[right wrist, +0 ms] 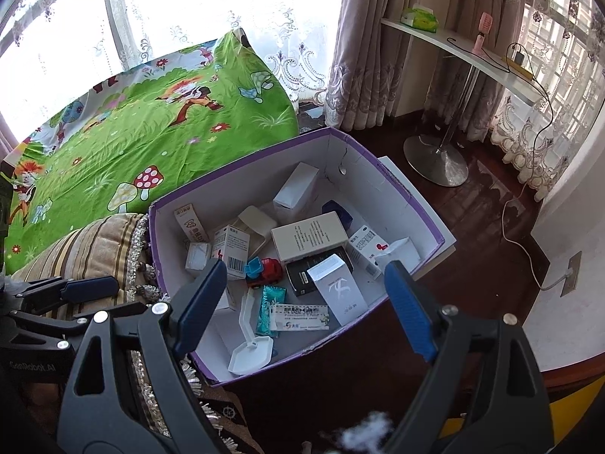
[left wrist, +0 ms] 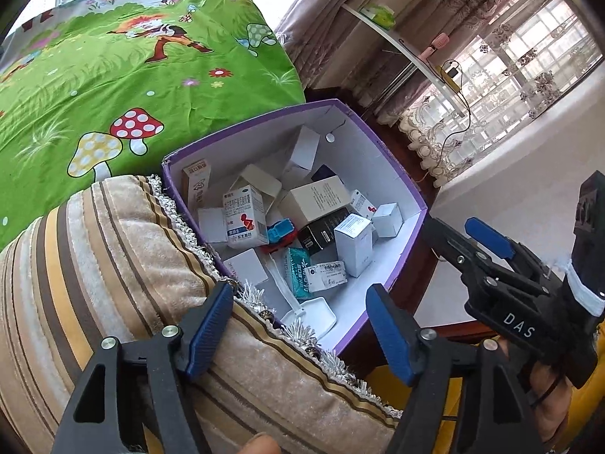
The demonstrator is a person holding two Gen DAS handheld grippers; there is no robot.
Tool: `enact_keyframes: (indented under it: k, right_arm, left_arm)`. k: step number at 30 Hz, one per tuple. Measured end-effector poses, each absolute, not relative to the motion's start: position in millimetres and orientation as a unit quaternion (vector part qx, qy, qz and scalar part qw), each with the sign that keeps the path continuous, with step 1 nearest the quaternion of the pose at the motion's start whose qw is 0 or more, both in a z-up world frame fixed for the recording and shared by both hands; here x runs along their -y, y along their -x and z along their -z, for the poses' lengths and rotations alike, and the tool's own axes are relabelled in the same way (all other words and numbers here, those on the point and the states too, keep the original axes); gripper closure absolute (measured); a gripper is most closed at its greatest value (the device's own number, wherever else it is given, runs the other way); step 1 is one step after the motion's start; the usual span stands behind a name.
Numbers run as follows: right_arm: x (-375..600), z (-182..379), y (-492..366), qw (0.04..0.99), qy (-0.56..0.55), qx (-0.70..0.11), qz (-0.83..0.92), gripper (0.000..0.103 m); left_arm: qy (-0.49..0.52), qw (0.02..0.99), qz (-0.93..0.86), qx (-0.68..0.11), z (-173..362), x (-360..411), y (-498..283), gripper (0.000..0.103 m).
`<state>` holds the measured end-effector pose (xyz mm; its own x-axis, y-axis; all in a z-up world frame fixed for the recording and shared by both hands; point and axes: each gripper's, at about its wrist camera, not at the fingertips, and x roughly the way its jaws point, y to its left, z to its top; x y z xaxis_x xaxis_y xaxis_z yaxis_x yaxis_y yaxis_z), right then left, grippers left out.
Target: Organize rigid objects
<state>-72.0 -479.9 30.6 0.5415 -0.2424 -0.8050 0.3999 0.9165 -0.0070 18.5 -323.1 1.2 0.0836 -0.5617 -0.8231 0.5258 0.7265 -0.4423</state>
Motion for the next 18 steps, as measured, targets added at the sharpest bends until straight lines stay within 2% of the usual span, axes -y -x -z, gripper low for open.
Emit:
enact_keyframes:
  k: [18]
  right_arm:
    - [480.0,-25.4,71.2,0.87,-0.092,-0.449,0.18,0.016]
  left_arm:
    - [0.015,0.734,0.371,-0.569,1.4,323.4,-19.8,0.028]
